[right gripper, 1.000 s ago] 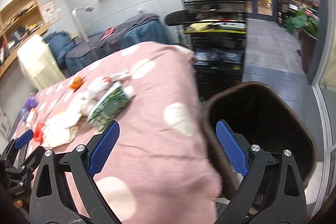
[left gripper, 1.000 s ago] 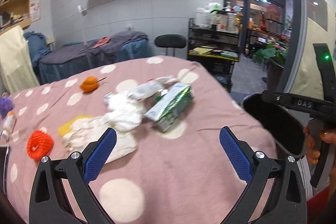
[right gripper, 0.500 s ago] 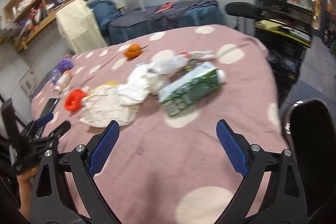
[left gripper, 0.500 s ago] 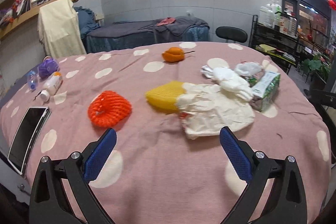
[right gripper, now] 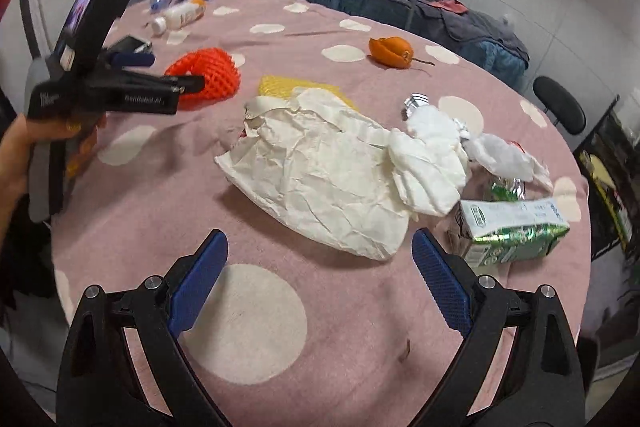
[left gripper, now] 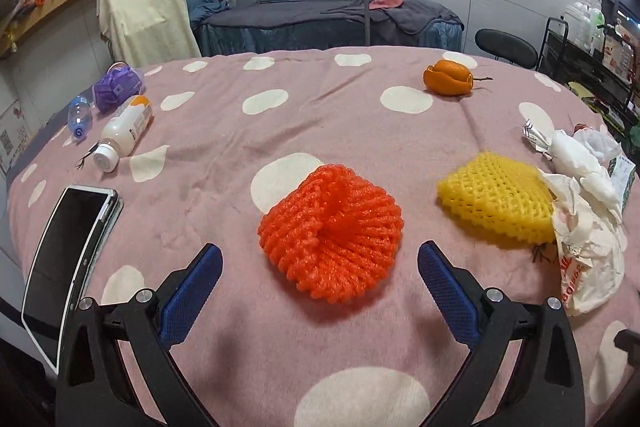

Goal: Collect trash
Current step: 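Grasp the orange foam net with the left tool while the right tool grasps crumpled paper, then carry the crumpled paper to the bin and open the right tool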

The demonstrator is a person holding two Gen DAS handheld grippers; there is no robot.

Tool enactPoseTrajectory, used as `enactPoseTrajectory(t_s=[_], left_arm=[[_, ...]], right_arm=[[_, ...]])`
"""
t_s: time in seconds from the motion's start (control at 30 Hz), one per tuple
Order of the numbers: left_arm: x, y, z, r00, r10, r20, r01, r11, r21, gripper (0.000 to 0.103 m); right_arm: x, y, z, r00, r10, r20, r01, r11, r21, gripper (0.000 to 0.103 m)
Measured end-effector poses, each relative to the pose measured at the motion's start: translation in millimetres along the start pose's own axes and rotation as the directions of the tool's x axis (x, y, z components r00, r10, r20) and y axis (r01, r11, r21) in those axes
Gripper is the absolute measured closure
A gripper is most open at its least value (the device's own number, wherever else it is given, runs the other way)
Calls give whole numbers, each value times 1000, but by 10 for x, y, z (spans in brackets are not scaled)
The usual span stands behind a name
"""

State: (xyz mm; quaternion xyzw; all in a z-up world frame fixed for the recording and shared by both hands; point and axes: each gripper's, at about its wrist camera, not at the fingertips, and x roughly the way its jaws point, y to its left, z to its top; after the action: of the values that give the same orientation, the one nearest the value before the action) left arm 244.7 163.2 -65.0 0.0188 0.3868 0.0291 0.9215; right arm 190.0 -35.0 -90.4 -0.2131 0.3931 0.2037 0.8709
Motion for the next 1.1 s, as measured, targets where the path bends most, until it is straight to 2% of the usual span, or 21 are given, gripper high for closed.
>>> enactPoseTrajectory(t_s=[0.03, 0.07, 0.13, 0.2, 0.27, 0.33, 0.37, 0.47, 0.73, 0.93, 1.1], left_arm=[[44, -6, 20, 1000, -8, -11, 8, 1000, 2, 9], [97, -9, 38, 1000, -13, -24, 13, 1000, 5, 12], [194, -5, 67, 998, -19, -51, 20, 1000, 11, 21], [278, 23, 80, 996, -40, -79, 40, 999, 0, 35], [310, 73, 83, 994, -54, -90, 51, 998, -34, 47], [261, 138, 78, 995, -65, -77, 59, 995, -78, 61], [226, 163, 74, 995, -73, -67, 66, 993, -95, 68], [82, 213, 28, 995, -95, -40, 88, 986, -139, 72], [-485, 40, -48, 991, -110, 81, 121, 982, -146, 72], [-825, -294, -129, 979, -156, 133, 168, 981, -92, 72], [-1044, -589, -154, 962, -216, 167, 226, 973, -47, 72]], right_arm=[[64, 45, 23, 1000, -22, -6, 22, 999, -36, 12], [117, 70, 45, 999, -44, -7, 43, 997, -62, 18], [198, 90, 102, 997, -75, -3, 74, 992, -101, 26], [253, 86, 151, 996, -84, 2, 83, 990, -117, 31], [290, 57, 187, 997, -75, 2, 74, 991, -108, 61], [236, 18, 201, 999, -34, 24, 36, 996, -86, 82], [179, -10, 201, 999, -29, 46, 32, 997, -75, 84], [32, -121, 214, 995, 35, 94, -34, 999, -14, 90], [-454, -496, 168, 970, 167, 175, -193, 970, 147, 93], [-766, -754, 10, 923, 286, 256, -351, 899, 262, 94], [-982, -914, -159, 914, 274, 300, -367, 873, 321, 94]])
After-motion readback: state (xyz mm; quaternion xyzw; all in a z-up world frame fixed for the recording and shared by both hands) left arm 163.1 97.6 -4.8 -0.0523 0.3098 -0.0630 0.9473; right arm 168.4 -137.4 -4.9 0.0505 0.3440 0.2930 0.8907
